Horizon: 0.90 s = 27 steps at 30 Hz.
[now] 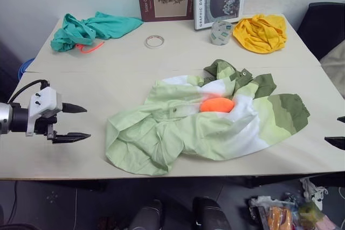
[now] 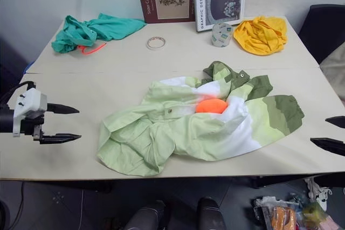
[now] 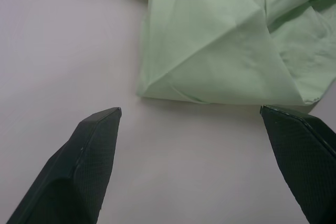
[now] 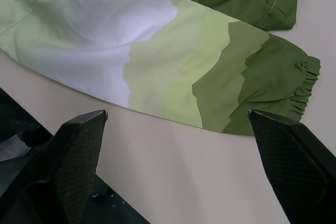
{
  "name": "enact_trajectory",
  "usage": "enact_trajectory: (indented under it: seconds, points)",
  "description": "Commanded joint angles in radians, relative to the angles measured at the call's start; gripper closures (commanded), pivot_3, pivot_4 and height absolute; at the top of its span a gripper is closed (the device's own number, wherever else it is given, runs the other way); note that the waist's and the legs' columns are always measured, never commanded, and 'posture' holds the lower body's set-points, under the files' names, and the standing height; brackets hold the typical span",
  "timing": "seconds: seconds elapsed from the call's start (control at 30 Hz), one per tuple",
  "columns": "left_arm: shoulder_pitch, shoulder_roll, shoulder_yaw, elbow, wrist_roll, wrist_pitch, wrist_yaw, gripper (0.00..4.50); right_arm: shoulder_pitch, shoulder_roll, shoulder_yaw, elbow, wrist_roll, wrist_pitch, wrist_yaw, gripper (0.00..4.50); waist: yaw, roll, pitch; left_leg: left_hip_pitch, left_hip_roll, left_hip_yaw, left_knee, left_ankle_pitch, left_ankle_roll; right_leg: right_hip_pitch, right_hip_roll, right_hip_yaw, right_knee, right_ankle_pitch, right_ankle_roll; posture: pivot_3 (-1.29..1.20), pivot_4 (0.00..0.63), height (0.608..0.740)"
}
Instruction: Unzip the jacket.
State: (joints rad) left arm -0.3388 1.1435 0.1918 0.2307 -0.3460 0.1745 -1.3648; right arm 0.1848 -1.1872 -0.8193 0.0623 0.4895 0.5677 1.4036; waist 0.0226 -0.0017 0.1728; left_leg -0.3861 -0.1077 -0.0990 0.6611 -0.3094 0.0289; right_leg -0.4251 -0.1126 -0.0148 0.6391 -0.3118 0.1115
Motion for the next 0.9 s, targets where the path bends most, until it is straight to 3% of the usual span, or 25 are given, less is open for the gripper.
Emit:
enact_trajectory:
  seconds: [0.03,0.5,0.67,0.8,0.9]
  points:
    - [-0.021,0.016,0.010,0.014,0.005,-0.028,-0.025,0.04,-0.002,0.018,-0.008,0.003,-0.007,-0.037,-0.012,0.04,-0.001,0.000,0.000,0.000,0.000,0.000,0.000,0.000,0.000,0.000,0.000,0.000,0.000,0.000,0.000,0.00,0.150,0.740]
    - [-0.031,0.001,-0.015,-0.088,0.005,0.081,0.021,0.04,-0.005,0.029,0.014,0.026,-0.028,-0.094,-0.036,0.04,-0.001,0.000,0.000,0.000,0.000,0.000,0.001,0.000,0.000,0.000,0.000,0.000,0.001,0.000,0.000,0.00,0.150,0.740]
    - [-0.082,-0.036,-0.028,-0.170,-0.056,0.193,0.036,0.04,0.007,0.017,0.025,0.023,-0.047,-0.117,-0.022,0.04,0.002,0.000,0.000,0.000,0.000,0.000,0.002,0.000,0.000,0.000,0.000,0.000,0.002,0.000,0.000,0.00,0.150,0.740]
    - [-0.109,-0.046,-0.059,-0.249,-0.110,0.271,-0.010,0.04,-0.010,0.005,0.026,0.000,-0.014,-0.060,-0.010,0.04,0.001,0.000,0.000,0.000,-0.001,0.000,0.002,0.000,0.000,0.000,0.000,0.000,0.003,0.000,0.000,0.00,0.150,0.740]
    - [-0.203,-0.118,-0.154,-0.355,-0.152,0.336,-0.019,0.04,-0.032,-0.020,0.072,-0.055,-0.001,-0.044,0.010,0.04,0.001,0.000,0.000,0.000,0.000,0.000,0.003,0.000,0.000,0.000,0.000,0.000,0.004,0.000,0.000,0.00,0.150,0.740]
